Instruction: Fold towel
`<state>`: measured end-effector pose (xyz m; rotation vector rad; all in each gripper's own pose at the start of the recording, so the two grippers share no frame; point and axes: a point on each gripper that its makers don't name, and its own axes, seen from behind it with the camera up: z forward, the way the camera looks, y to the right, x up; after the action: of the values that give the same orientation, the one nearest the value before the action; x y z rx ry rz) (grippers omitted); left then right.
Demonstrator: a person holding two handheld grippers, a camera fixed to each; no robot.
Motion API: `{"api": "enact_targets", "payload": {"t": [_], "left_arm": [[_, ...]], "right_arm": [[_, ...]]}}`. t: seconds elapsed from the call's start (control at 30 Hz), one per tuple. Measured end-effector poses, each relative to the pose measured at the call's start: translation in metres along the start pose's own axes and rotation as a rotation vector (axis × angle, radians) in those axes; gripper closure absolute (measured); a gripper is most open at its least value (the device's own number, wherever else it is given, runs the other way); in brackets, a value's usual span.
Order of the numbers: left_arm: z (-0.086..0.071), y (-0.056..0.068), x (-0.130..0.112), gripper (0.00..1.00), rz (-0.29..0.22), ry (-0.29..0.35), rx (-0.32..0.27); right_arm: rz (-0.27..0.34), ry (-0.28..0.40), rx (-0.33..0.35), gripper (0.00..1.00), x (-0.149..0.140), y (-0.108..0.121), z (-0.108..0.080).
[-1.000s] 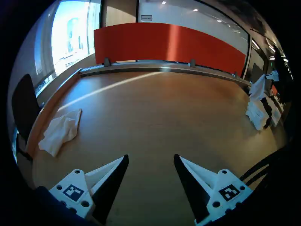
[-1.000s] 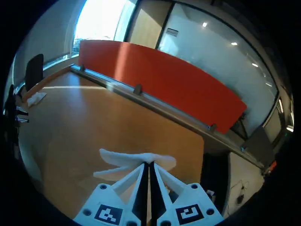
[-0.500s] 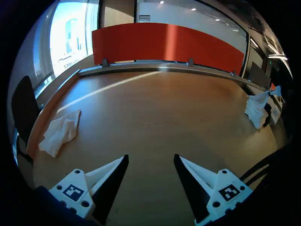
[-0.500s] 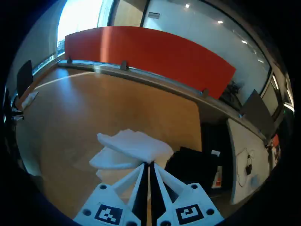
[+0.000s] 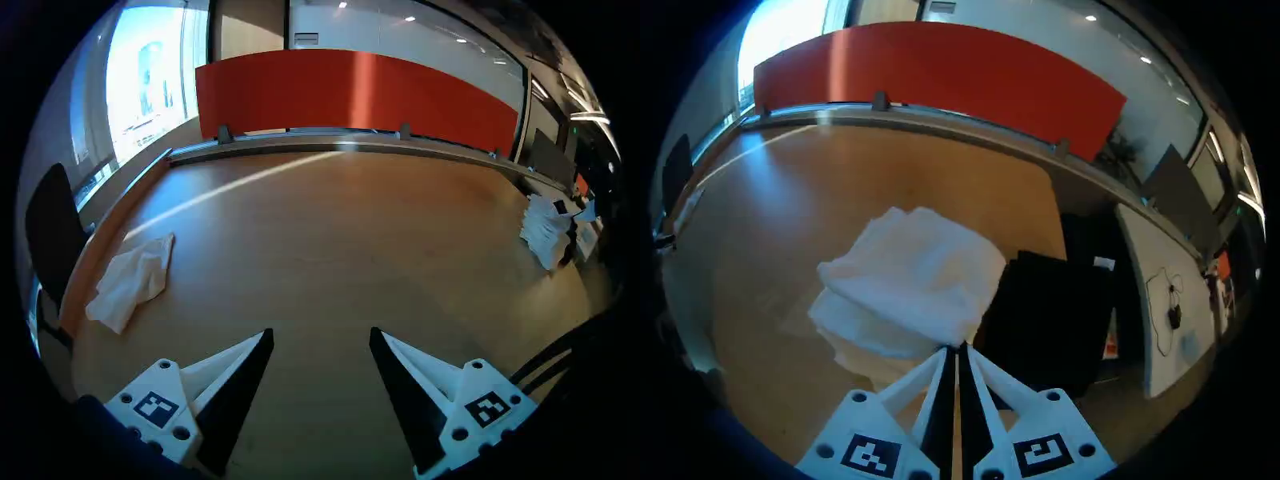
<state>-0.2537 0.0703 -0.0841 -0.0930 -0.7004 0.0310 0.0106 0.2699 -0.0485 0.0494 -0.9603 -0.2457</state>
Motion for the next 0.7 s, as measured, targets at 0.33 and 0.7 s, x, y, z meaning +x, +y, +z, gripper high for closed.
{"api": "enact_targets", "payload": {"t": [0.33,0.7], "left_arm": [[-0.003,-0.003,-0.003,0.11,0.005,-0.006,0.008],[-0.003,-0.004,-0.003,0.11,0.012,-0.010,0.007]], "right_arm": [[0.019,-0.082,-0.033,0.96,-0.032,0.006,0.019],[0.041,-0.110,-0.042,0.95,-0.050,0.001,0.029]]}}
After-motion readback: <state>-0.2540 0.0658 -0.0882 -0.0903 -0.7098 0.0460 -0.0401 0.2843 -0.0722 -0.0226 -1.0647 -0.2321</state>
